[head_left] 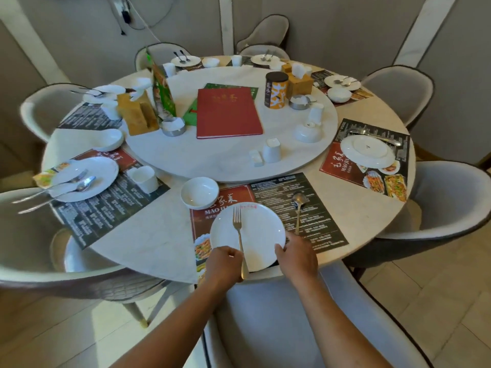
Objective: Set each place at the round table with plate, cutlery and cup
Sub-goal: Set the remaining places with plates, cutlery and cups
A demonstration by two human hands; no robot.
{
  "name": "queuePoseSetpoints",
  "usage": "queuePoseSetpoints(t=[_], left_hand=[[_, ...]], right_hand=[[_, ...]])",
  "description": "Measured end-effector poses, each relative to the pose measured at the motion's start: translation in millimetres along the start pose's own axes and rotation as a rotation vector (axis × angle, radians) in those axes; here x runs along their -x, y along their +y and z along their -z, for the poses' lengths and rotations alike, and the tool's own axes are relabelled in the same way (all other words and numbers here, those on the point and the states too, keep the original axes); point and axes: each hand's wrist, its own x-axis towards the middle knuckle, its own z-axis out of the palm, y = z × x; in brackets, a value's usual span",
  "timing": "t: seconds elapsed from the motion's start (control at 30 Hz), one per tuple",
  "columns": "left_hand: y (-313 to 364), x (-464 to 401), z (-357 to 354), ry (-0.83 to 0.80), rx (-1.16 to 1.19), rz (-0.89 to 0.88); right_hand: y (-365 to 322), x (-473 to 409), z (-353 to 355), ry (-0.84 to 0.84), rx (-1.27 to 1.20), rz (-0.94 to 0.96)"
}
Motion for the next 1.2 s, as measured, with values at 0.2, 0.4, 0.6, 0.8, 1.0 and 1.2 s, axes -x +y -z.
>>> queuePoseSetpoints(t=[0.2,0.4,0.6,0.8,1.0,1.2], left_hand=[[-18,10,5,0.017,0.017,0.030],[-30,18,-3,-0.029,0.052,0.066],[-34,29,-13,-0.073,0.211,0.165],[-35,27,-11,-0.067,0.198,0.202],[-29,2,10,0.224,-0.130,0.122],[-13,-28,19,0.284,-0.142,0.055]], right_hand=[[-1,5,-10,0.015,0.083,-0.041],[-2,4,-9,0.017,0.088,-0.045],[-2,4,-8,0.020,0.081,-0.037],[2,4,-2,0.039,0.064,-0.021],[5,-20,12,0.215,0.017,-0.107],[5,-48,7,0.189,0.075,-0.128]])
